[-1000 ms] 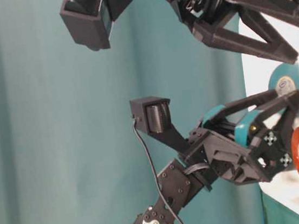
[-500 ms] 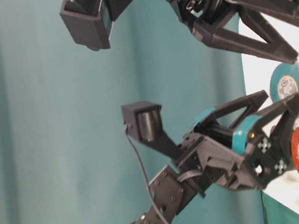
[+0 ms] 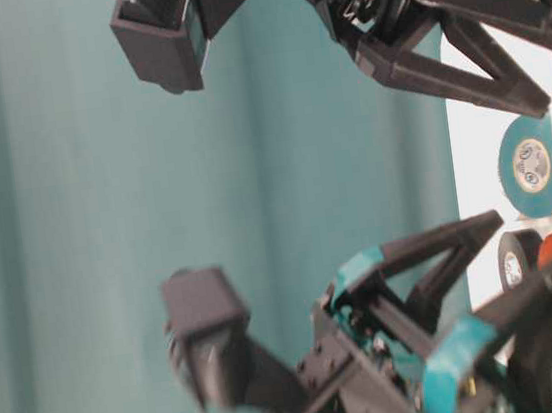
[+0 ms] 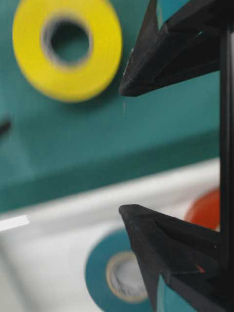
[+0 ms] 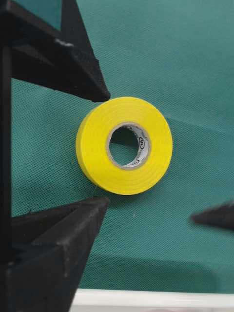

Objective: Put the tape alternately from left to right into the white case.
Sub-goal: 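Lower the teal roll into the tray and open the left gripper, then withdraw the left gripper back beside the yellow roll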

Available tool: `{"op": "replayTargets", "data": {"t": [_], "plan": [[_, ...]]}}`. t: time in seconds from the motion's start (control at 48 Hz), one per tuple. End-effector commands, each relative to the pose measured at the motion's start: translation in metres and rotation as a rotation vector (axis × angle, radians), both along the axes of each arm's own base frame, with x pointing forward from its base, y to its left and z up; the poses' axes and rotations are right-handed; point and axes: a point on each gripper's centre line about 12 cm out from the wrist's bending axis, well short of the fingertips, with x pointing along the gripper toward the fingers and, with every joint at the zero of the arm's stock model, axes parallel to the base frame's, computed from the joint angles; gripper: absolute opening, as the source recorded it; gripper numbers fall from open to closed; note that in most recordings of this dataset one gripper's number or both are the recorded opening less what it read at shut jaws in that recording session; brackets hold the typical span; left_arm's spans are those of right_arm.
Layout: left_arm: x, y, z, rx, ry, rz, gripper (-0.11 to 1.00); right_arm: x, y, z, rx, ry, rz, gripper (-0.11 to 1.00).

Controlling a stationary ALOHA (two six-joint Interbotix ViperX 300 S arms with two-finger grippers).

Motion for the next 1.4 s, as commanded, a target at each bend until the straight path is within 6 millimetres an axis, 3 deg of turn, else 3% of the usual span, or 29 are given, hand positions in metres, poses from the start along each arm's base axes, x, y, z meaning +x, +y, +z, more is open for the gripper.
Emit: {"op": "replayTargets", "data": {"t": [0.0,0.604,1.041,1.374], "plan": [[-0.003,-0.012,0.018,-0.013,-0.052,-0.018,0.67,0.005,0.002,0.017,0.002,-0.051,0.006,0.81],[-0.016,-0.061,0.020,-0.184,-0.042,0.006,0.67,0.006,0.001,0.017,0.005,-0.052,0.003,0.81],[-0.031,-0.067,0.017,-0.315,-0.020,0.109,0.67,0.006,0.001,0.017,0.006,-0.052,0.002,0.81],[-0.038,-0.065,0.009,-0.320,0.005,0.126,0.67,0.006,0.001,0.018,0.006,-0.054,0.002,0.81]]}}
